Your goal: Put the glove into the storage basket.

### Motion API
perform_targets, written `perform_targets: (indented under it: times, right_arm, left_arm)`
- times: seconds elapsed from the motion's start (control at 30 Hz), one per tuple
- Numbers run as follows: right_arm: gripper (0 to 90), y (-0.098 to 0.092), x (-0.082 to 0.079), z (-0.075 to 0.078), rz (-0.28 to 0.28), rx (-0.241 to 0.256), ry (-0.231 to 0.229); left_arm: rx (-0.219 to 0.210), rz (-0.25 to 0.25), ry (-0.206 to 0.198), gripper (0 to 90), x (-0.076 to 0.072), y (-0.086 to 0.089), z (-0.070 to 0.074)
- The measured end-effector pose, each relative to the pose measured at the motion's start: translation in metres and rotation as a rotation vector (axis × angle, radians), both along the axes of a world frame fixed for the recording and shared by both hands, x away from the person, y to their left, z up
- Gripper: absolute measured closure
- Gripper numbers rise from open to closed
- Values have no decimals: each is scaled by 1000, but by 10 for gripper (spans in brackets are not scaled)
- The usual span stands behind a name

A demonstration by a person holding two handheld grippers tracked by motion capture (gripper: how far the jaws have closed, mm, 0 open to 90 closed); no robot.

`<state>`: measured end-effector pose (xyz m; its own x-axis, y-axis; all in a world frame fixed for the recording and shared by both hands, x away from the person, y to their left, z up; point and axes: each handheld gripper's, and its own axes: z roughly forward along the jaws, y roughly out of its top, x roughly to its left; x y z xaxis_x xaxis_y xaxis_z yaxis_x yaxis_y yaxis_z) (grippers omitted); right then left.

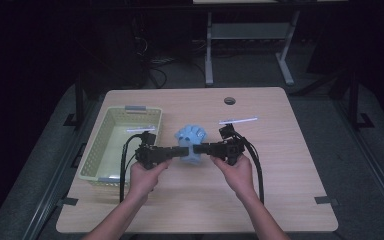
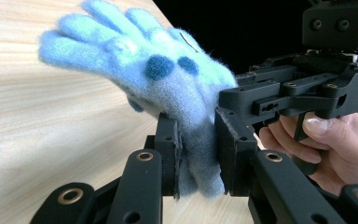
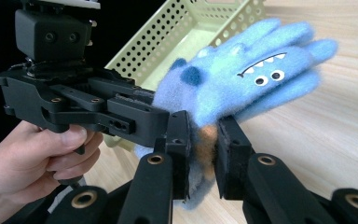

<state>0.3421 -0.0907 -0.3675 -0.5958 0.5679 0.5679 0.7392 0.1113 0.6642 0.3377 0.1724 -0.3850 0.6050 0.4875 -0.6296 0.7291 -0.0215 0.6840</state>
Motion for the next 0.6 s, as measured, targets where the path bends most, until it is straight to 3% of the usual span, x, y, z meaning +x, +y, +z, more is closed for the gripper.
perform_targets:
  times: [0.6]
  right_arm:
    - [775,17,7,10,18,21,-18]
  left_arm:
    - [-39,11,13,722,3,19,8]
